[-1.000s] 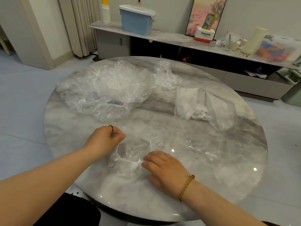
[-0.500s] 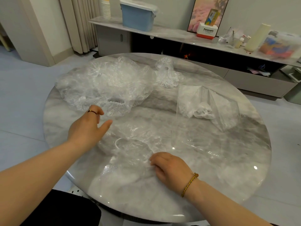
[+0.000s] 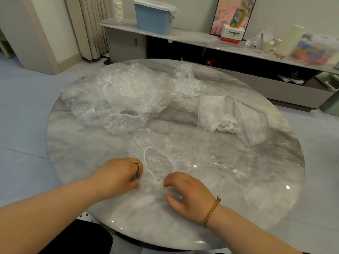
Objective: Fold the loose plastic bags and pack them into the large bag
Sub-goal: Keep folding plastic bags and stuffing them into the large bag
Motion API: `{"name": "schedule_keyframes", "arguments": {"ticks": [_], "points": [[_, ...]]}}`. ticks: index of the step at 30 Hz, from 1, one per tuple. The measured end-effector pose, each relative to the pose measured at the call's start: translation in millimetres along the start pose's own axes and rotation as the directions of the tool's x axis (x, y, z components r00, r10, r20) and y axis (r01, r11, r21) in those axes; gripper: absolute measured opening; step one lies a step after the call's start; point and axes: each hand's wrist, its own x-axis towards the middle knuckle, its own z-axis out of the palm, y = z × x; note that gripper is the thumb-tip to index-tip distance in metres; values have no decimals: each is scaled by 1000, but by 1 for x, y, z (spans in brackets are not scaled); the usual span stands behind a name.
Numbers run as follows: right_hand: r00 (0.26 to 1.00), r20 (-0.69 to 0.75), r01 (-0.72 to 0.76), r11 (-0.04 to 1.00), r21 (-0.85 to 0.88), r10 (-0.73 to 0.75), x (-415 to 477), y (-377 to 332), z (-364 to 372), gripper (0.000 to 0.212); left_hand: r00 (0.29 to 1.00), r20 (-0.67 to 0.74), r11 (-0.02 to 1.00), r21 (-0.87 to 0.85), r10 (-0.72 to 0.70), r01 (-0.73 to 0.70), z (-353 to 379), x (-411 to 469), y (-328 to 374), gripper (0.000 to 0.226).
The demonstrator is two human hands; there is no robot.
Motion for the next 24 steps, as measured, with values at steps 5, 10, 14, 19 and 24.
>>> {"name": "schedule_keyframes", "arguments": {"ticks": [5,10,14,19,24], "points": [[987,64,154,970,-189,-145,-3,12,-9,36,997,76,988,-152,13,-2,3,-6,-29,22],[994,-37,85,941,-328,-103,0,25,-9,40,997,75,988,-149,37,-26,2,-10,-38,23],[991,-116,23,926,-377,-72,7,29,-1,30,998,60,989,-149,30,-21,-1,-11,-34,9],[999,-21,26,923,-383,-36,7,27,-3,17,999,-23,996,-86,27,-29,-2,-10,-32,50],[999,49,16,949,-315,0,5,25,-18,22,998,5,989,-138,58,-57,-4,-11,-43,55]]}}
